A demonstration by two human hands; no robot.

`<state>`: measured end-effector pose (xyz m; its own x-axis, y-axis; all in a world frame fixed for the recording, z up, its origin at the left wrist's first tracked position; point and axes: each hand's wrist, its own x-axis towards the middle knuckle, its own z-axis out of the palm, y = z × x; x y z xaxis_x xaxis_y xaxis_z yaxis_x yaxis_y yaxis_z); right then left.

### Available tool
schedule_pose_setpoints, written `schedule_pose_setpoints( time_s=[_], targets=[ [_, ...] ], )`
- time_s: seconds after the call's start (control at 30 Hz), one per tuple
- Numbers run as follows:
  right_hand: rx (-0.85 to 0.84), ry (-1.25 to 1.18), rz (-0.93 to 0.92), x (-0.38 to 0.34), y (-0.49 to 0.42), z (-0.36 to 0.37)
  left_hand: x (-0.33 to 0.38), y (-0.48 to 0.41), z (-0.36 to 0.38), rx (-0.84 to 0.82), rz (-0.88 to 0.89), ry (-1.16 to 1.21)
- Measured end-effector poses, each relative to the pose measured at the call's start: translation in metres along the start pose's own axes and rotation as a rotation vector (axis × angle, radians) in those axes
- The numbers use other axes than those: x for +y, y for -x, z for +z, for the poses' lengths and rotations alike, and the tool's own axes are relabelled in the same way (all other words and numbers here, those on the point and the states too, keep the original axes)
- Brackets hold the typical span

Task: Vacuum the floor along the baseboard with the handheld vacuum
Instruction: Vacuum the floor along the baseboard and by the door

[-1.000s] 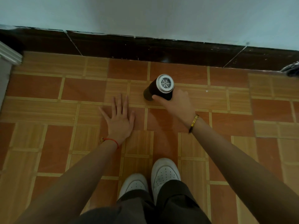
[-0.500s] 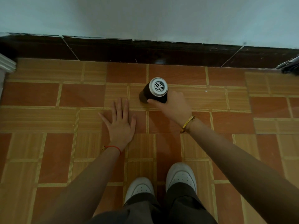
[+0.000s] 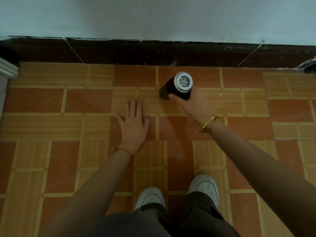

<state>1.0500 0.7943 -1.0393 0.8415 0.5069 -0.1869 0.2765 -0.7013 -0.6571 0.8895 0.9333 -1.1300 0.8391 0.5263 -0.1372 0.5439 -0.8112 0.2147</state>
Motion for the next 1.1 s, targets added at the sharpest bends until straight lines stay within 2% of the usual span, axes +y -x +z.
schedule_pose_setpoints(
  time_s=[0.17,0.33,0.53,0.73,0.93,1.1],
  targets=[
    [-0.131,0.003,-0.05,0.01,0.005,-0.006,0.021,-0.014,-0.001,-0.026,0.044,0.035],
    [0.043,-0.017,0.047,0.035,0.009,-0.03,0.064,-0.024,0.003,-0.077,0.053,0.06],
    [0.023,-0.01,0.115,0.074,0.022,-0.064,0.113,-0.041,0.014,-0.096,0.209,0.016],
    [0.247,0.059,0.231,0.106,0.034,-0.088,0.142,-0.06,0.015,-0.142,0.311,-0.022],
    [0.189,0.054,0.24,0.114,0.037,-0.099,0.157,-0.063,0.023,-0.174,0.351,-0.021],
    [0.325,0.077,0.306,0.12,0.034,-0.101,0.163,-0.057,0.033,-0.214,0.368,-0.009]
  ],
)
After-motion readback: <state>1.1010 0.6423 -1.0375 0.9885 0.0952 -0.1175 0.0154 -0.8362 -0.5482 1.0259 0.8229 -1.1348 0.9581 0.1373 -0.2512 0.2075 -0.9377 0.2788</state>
